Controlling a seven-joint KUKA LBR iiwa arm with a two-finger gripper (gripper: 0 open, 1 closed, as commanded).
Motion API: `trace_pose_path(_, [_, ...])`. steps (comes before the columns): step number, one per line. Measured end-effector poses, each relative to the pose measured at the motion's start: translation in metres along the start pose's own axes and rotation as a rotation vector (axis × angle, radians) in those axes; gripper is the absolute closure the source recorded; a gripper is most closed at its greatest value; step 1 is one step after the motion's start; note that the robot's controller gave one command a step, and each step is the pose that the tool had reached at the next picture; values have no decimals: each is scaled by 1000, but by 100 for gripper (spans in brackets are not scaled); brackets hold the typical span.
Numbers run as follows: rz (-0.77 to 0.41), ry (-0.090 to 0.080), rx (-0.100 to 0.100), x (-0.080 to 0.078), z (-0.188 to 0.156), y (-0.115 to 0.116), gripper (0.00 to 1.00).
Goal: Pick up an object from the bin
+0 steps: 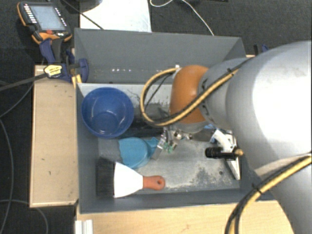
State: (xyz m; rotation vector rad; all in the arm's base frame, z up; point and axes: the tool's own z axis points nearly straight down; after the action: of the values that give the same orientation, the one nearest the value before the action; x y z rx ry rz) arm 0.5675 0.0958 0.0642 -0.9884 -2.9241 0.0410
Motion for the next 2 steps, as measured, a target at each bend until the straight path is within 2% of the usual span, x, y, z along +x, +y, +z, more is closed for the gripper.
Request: trace_pose_path(2, [-7, 0, 0, 0, 0, 0, 100])
